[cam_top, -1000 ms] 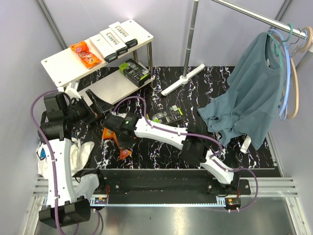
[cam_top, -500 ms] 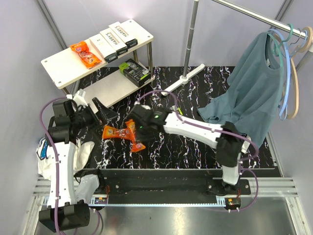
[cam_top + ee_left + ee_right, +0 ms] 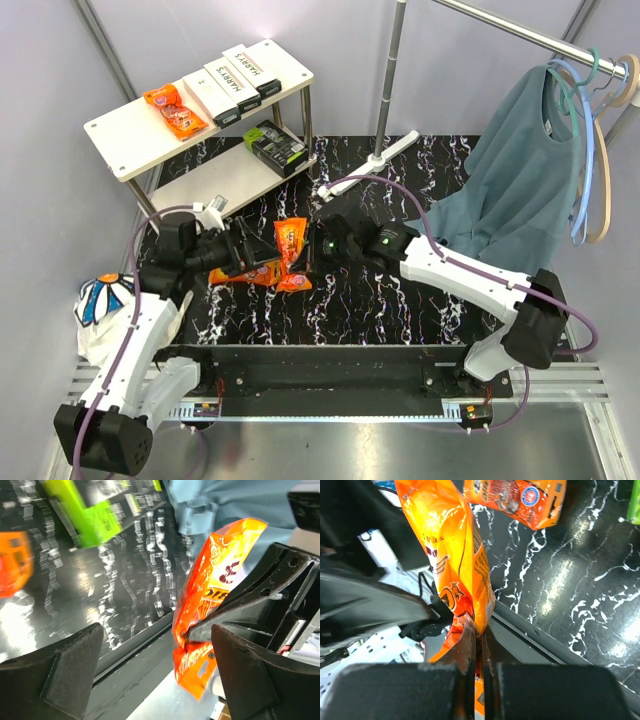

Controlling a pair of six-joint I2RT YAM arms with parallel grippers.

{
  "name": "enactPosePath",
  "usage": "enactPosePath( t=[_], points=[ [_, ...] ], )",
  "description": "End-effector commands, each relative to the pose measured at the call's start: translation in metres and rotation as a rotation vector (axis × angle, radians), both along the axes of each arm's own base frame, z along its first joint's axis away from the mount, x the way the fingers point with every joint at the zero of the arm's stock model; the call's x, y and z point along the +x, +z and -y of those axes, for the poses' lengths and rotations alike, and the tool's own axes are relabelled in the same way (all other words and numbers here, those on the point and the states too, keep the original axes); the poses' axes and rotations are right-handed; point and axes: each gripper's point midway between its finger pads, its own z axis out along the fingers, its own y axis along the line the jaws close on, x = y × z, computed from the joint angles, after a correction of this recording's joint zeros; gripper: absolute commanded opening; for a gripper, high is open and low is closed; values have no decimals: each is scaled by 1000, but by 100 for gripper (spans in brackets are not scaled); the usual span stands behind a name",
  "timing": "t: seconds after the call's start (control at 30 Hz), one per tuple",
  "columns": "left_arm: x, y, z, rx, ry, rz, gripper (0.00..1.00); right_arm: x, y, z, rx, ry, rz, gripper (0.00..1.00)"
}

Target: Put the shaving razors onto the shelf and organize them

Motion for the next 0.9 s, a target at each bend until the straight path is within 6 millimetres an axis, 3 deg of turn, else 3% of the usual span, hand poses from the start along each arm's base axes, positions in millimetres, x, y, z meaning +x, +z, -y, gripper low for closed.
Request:
enactPosePath(
  t=[0.0, 0.17, 0.33, 0.53, 0.73, 0.77, 0.8, 0.87],
  points=[
    [9, 35, 22, -156, -40, 137, 86, -3, 33, -7, 128, 48, 47, 0],
    [8, 37, 31, -168, -66, 153, 74, -4, 36, -8, 147, 56, 51, 0],
    [7, 35, 35, -173, -80, 152, 51, -5, 37, -11, 164, 68, 43, 0],
    [6, 29, 38, -176, -90, 137, 41, -6, 37, -11, 166, 70, 42, 0],
    [3, 24, 40, -175, -97, 124, 9, -7, 37, -11, 170, 74, 45, 1],
    [4, 22, 40, -174, -93, 121, 3, -7, 38, -11, 172, 74, 48, 4],
    [4, 20, 39, -172, -88, 115, 0, -6, 39, -10, 174, 71, 52, 19],
    [3, 19, 39, -171, -87, 113, 0, -8, 44, -7, 188, 69, 65, 39]
  ],
)
